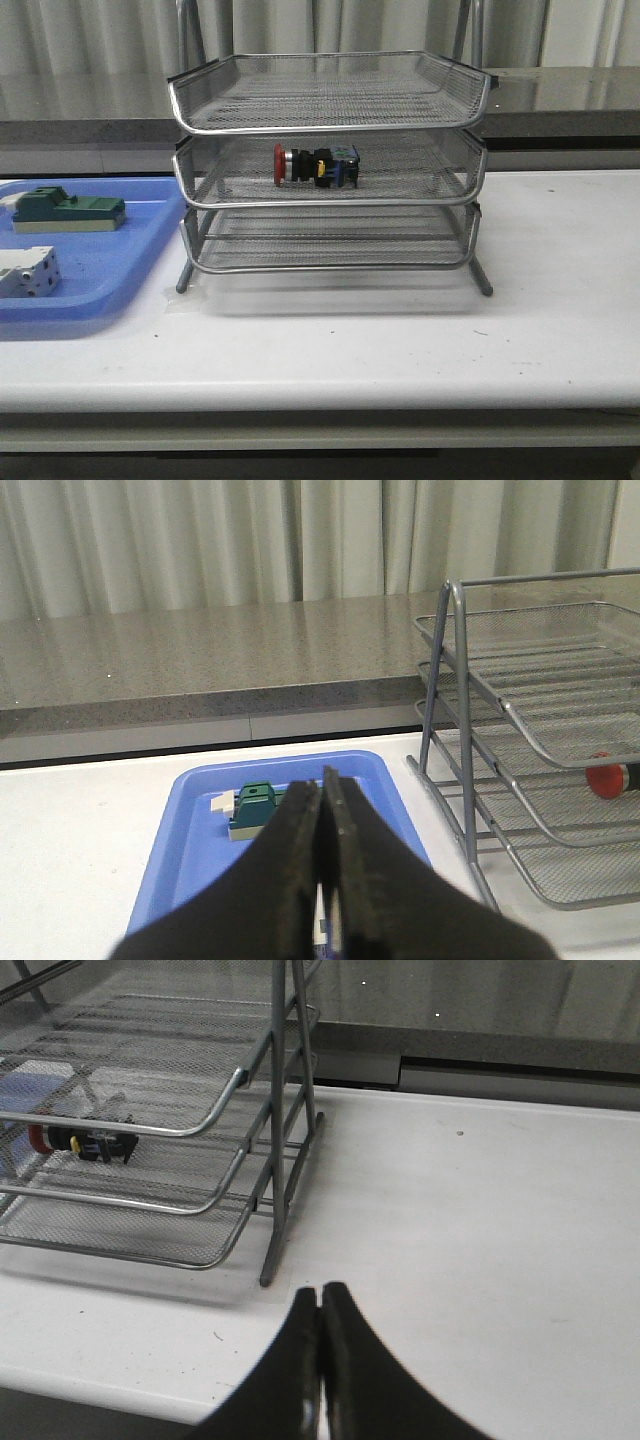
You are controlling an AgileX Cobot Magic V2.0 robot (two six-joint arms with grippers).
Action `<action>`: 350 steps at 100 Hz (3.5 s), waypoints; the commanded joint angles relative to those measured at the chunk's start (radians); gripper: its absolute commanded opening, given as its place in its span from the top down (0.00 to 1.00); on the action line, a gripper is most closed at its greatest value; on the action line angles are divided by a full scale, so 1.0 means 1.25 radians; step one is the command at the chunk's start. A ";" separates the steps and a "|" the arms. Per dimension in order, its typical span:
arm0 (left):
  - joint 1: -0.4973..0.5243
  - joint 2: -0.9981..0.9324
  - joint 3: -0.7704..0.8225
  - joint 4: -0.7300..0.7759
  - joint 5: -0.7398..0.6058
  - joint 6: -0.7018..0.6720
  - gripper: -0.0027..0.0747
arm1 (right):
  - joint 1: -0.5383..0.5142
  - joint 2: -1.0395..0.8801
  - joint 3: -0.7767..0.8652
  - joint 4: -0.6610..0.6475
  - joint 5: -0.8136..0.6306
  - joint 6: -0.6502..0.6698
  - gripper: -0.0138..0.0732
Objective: Place button on rack with both arms
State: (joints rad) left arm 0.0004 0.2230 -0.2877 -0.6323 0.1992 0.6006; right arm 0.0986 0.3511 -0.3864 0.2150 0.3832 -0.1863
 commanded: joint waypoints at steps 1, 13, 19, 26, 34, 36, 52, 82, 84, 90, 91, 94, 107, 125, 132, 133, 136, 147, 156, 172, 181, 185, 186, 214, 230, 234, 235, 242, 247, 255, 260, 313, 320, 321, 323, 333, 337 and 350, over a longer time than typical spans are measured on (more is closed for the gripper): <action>0.000 0.006 -0.021 -0.015 -0.051 -0.009 0.99 | -0.004 -0.014 0.005 -0.021 -0.109 0.021 0.91; 0.000 0.006 -0.021 -0.015 -0.051 -0.009 0.99 | -0.004 -0.055 0.065 -0.118 -0.190 0.126 0.91; 0.000 0.006 -0.021 -0.015 -0.051 -0.009 0.99 | -0.004 -0.079 0.099 -0.160 -0.225 0.168 0.91; 0.000 0.006 -0.021 -0.015 -0.051 -0.009 0.99 | -0.004 -0.113 0.135 -0.188 -0.243 0.199 0.91; 0.000 0.006 -0.021 -0.015 -0.051 -0.009 0.99 | -0.004 -0.157 0.171 -0.195 -0.247 0.204 0.91; 0.000 0.006 -0.021 -0.015 -0.051 -0.009 0.99 | -0.004 -0.168 0.180 -0.195 -0.247 0.204 0.91; 0.000 0.006 -0.021 -0.015 -0.051 -0.009 0.99 | -0.004 -0.250 0.250 -0.201 -0.248 0.204 0.91; 0.000 0.006 -0.021 -0.015 -0.051 -0.009 0.99 | -0.004 -0.303 0.318 -0.203 -0.264 0.206 0.91; 0.000 0.006 -0.021 -0.015 -0.051 -0.009 0.99 | -0.004 -0.303 0.322 -0.203 -0.266 0.206 0.91; 0.000 0.006 -0.021 -0.015 -0.051 -0.009 0.99 | -0.004 -0.303 0.330 -0.204 -0.275 0.210 0.91; 0.000 0.006 -0.021 -0.015 -0.051 -0.009 0.99 | -0.004 -0.303 0.332 -0.204 -0.279 0.211 0.91; 0.000 0.006 -0.021 -0.015 -0.051 -0.009 0.99 | -0.004 -0.303 0.331 -0.204 -0.276 0.212 0.91; 0.000 0.006 -0.021 -0.015 -0.051 -0.009 0.99 | -0.004 -0.303 0.331 -0.208 -0.277 0.212 0.91; 0.000 0.006 -0.021 -0.015 -0.051 -0.009 0.99 | -0.004 -0.303 0.331 -0.208 -0.274 0.212 0.91; 0.000 0.006 -0.021 -0.015 -0.051 -0.009 0.99 | -0.004 -0.303 0.331 -0.208 -0.274 0.212 0.91; 0.000 0.006 -0.021 -0.015 -0.051 -0.009 0.99 | -0.004 -0.303 0.331 -0.208 -0.274 0.212 0.91; 0.000 0.006 -0.021 -0.015 -0.051 -0.009 0.99 | -0.004 -0.303 0.331 -0.208 -0.274 0.212 0.91; 0.000 0.006 -0.021 -0.015 -0.051 -0.009 0.99 | -0.004 -0.303 0.331 -0.208 -0.274 0.212 0.91; 0.000 0.006 -0.021 -0.015 -0.051 -0.009 0.99 | -0.004 -0.303 0.331 -0.208 -0.274 0.212 0.91; 0.000 0.006 -0.021 -0.015 -0.051 -0.009 0.99 | -0.004 -0.303 0.331 -0.208 -0.274 0.212 0.91; 0.000 0.006 -0.021 -0.015 -0.051 -0.009 0.99 | -0.004 -0.303 0.331 -0.208 -0.274 0.212 0.91; 0.000 0.006 -0.021 -0.015 -0.051 -0.009 0.99 | -0.004 -0.303 0.331 -0.208 -0.274 0.212 0.91; 0.000 0.006 -0.021 -0.015 -0.051 -0.009 0.99 | -0.004 -0.303 0.331 -0.208 -0.274 0.212 0.91; 0.000 0.006 -0.021 -0.015 -0.051 -0.009 0.99 | -0.004 -0.303 0.331 -0.208 -0.274 0.212 0.91; 0.000 0.006 -0.021 -0.015 -0.055 -0.009 0.99 | -0.004 -0.303 0.331 -0.208 -0.274 0.212 0.91; 0.000 0.006 -0.021 -0.015 -0.051 -0.009 0.99 | -0.004 -0.303 0.331 -0.208 -0.274 0.212 0.91; 0.000 0.006 -0.021 -0.015 -0.051 -0.009 0.99 | -0.004 -0.303 0.331 -0.208 -0.274 0.212 0.91; 0.000 0.006 -0.021 -0.015 -0.051 -0.009 0.99 | -0.004 -0.303 0.331 -0.208 -0.274 0.212 0.91; 0.000 0.006 -0.021 -0.015 -0.051 -0.009 0.99 | -0.004 -0.303 0.331 -0.208 -0.274 0.212 0.91; 0.000 0.006 -0.021 -0.005 -0.051 -0.009 0.99 | -0.004 -0.303 0.331 -0.208 -0.274 0.212 0.91; 0.000 0.006 -0.021 0.023 -0.046 -0.020 0.99 | -0.004 -0.303 0.331 -0.208 -0.274 0.212 0.91; -0.047 0.006 0.064 0.551 -0.159 -0.525 0.99 | -0.004 -0.303 0.331 -0.208 -0.274 0.212 0.91; -0.047 0.006 0.083 0.553 -0.183 -0.527 0.99 | -0.004 -0.303 0.331 -0.208 -0.274 0.212 0.91; -0.047 0.006 0.087 0.555 -0.187 -0.527 0.99 | -0.004 -0.303 0.331 -0.208 -0.274 0.212 0.91; -0.047 0.006 0.092 0.557 -0.190 -0.528 0.99 | -0.004 -0.303 0.331 -0.208 -0.274 0.212 0.91; -0.047 -0.013 0.119 0.574 -0.204 -0.543 0.99 | -0.004 -0.303 0.331 -0.208 -0.274 0.212 0.91; -0.047 -0.029 0.131 0.575 -0.204 -0.543 0.99 | -0.004 -0.303 0.331 -0.208 -0.274 0.212 0.91; -0.047 -0.093 0.167 0.575 -0.204 -0.543 0.99 | -0.004 -0.303 0.331 -0.208 -0.274 0.212 0.91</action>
State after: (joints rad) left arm -0.0500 0.1411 -0.0725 0.0837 0.0389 -0.0638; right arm 0.0986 -0.0085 0.0258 -0.0347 0.1271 0.0766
